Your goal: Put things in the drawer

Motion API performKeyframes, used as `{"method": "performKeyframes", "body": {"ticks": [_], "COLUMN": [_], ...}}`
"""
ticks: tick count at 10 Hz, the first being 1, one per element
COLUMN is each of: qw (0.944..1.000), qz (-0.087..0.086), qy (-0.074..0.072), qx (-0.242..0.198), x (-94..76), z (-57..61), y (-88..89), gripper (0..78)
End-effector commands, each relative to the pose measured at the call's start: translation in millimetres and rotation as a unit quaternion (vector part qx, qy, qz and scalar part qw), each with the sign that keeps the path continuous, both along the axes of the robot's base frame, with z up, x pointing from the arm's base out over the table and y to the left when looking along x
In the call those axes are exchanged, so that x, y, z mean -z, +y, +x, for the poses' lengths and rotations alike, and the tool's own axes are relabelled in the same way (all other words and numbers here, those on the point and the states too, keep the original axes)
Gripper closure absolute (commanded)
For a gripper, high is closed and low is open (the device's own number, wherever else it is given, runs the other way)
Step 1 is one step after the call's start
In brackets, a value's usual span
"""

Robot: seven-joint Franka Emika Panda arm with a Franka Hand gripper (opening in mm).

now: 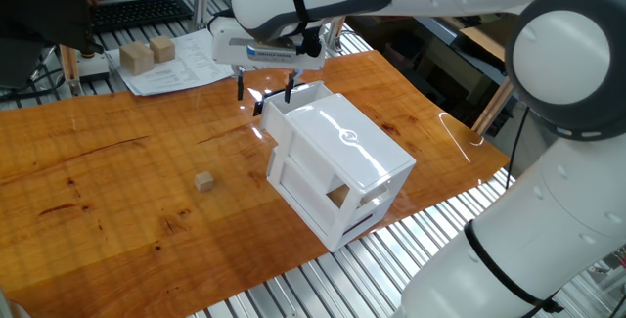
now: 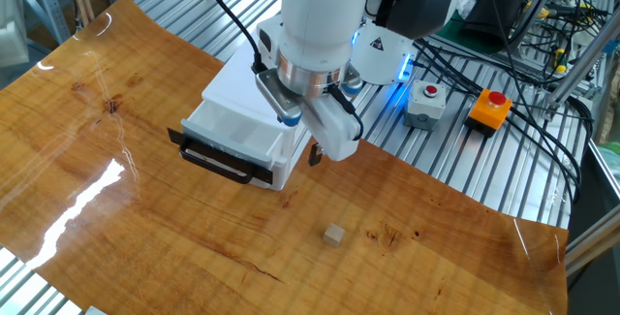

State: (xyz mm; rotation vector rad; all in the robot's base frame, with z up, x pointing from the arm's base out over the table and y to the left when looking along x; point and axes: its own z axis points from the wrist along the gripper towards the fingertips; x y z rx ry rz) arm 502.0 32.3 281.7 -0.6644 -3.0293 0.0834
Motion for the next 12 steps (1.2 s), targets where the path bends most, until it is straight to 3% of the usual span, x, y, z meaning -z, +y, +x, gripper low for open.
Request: {"method": "performKeyframes", "body": {"ticks": [1,7,9,12], "qw": [0.9998,0.9994,0.9968,0.9951], "qz": [-0.005,-0.001,0.005,0.004], "qy": [0.007,0.013,0.018,0.020], "qx": [-0.016,-0.033,-0.078,-0.097], "x": [-2.2,-2.2,-2.2,-2.2], "z": [-0.8,-0.8,-0.8,-0.8], "y": [-0.3,-0.3,-0.3,-0.3], "gripper": [0.2,0.2,0.2,0.2]}}
